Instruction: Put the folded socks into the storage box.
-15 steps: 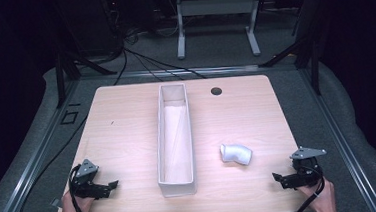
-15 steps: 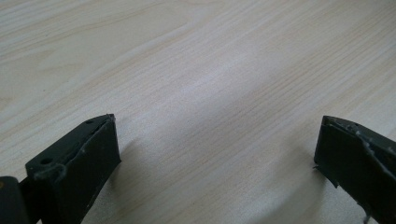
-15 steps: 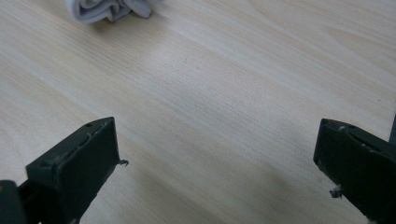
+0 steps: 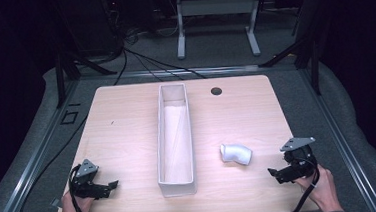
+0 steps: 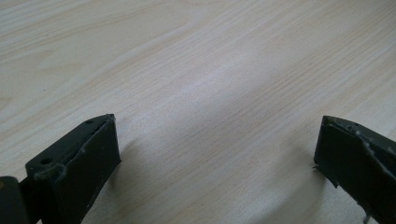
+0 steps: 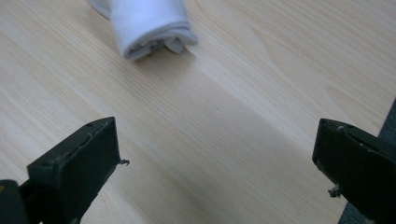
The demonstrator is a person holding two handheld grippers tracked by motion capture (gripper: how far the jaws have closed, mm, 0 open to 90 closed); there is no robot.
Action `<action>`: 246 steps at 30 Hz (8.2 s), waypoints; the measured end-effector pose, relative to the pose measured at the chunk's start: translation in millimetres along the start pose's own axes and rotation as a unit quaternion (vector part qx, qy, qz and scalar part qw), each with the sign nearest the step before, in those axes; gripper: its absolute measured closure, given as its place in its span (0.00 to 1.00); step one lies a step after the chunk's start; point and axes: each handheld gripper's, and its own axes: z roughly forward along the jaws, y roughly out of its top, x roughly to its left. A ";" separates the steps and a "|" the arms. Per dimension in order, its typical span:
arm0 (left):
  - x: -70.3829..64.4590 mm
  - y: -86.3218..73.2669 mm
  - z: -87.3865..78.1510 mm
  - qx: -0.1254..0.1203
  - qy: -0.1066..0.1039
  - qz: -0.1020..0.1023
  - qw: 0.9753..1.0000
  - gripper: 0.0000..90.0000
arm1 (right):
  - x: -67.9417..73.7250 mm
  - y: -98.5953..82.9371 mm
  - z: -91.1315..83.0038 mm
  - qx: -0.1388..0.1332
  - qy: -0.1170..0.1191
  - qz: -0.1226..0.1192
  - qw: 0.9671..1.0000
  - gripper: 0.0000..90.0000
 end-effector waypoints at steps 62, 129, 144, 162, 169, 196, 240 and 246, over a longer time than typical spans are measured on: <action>-0.1 -0.3 -0.2 0.000 -0.002 0.001 1.000 0.00 | 49.4 114.8 107.0 0.161 0.059 -0.204 0.964 0.63; -0.1 -0.3 -0.3 0.000 -0.002 0.001 1.000 0.00 | 48.5 190.2 24.9 0.125 0.049 -0.247 0.960 0.65; -0.1 -0.3 -0.3 0.000 -0.001 0.001 1.000 0.00 | 58.4 215.1 11.5 0.117 0.045 -0.259 0.958 0.65; 0.0 -0.3 -0.3 0.000 -0.001 0.001 1.000 0.00 | 77.8 250.8 -0.2 0.106 0.050 -0.286 0.951 0.65; -0.4 -0.5 -0.4 0.000 0.000 0.001 1.000 0.00 | 94.8 268.0 -2.4 0.097 0.059 -0.303 0.946 0.65; -0.1 -0.3 -0.3 0.000 -0.002 0.001 1.000 0.00 | 160.2 294.6 50.7 0.115 0.104 -0.339 0.928 0.65; 0.2 -0.2 -0.2 0.000 -0.002 0.003 1.000 0.00 | 189.8 274.1 115.1 0.155 0.142 -0.344 0.915 0.64; 0.0 -0.3 -0.3 0.000 -0.002 0.002 1.000 0.00 | 191.8 268.7 121.2 0.164 0.139 -0.350 0.912 0.63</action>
